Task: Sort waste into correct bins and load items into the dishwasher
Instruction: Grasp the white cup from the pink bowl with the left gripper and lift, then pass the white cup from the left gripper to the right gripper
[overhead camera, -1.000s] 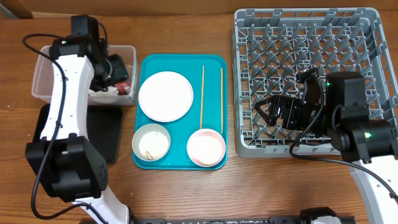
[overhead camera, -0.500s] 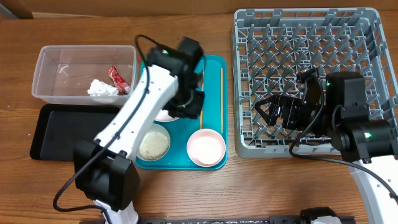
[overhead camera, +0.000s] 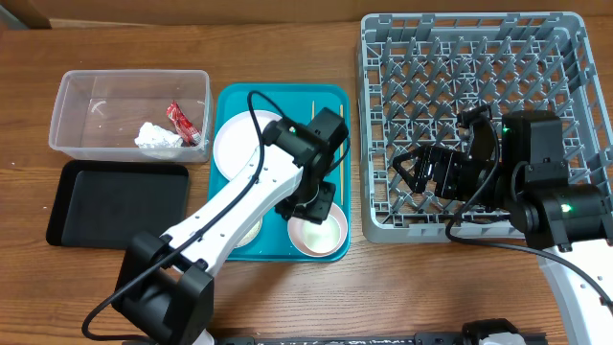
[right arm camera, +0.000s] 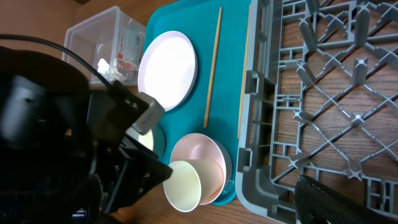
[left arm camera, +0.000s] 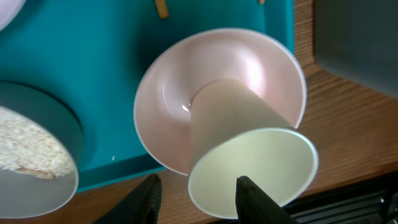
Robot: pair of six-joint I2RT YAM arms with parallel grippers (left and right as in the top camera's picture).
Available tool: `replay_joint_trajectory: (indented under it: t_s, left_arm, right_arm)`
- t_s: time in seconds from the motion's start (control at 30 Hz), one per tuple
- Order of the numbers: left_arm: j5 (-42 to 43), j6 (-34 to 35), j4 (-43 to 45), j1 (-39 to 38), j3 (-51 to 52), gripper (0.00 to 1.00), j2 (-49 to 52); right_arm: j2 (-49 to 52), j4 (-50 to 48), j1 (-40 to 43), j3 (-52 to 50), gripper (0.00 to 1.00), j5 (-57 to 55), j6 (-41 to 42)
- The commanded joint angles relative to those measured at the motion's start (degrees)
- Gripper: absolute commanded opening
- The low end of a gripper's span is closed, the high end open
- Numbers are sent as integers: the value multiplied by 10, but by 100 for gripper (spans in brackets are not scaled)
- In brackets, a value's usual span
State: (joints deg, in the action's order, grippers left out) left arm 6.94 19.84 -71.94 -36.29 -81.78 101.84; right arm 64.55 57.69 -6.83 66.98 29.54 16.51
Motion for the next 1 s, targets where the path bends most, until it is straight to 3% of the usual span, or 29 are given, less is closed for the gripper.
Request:
replay_joint_trajectory:
  t_s: [0.0, 0.1, 0.17, 0.47, 0.57, 0.73, 0.83, 0.97]
  left_arm:
    - [23, 12, 22, 3, 38, 41, -4]
    - [23, 12, 36, 3, 58, 32, -3]
    - [23, 12, 45, 4, 63, 4, -3]
    - [56, -20, 24, 80, 32, 4, -23]
    - [154, -78, 15, 149, 8, 4, -53]
    - [424, -191, 8, 300, -10, 4, -94]
    - [513, -254, -30, 347, -10, 4, -97]
    - [633, -393, -99, 366, -10, 4, -97]
  right_arm:
    - [-5, -3, 2, 12, 100, -5, 2]
    - [-5, -3, 2, 12, 100, -4, 2]
    - [-5, -3, 2, 12, 100, -5, 2]
    - [-5, -4, 2, 12, 100, -4, 3]
    - [-5, -12, 2, 12, 100, -3, 3]
    - [-5, -47, 2, 12, 100, 7, 30]
    - [-5, -82, 2, 12, 99, 72, 10]
    - [9, -126, 1, 12, 97, 239, -90]
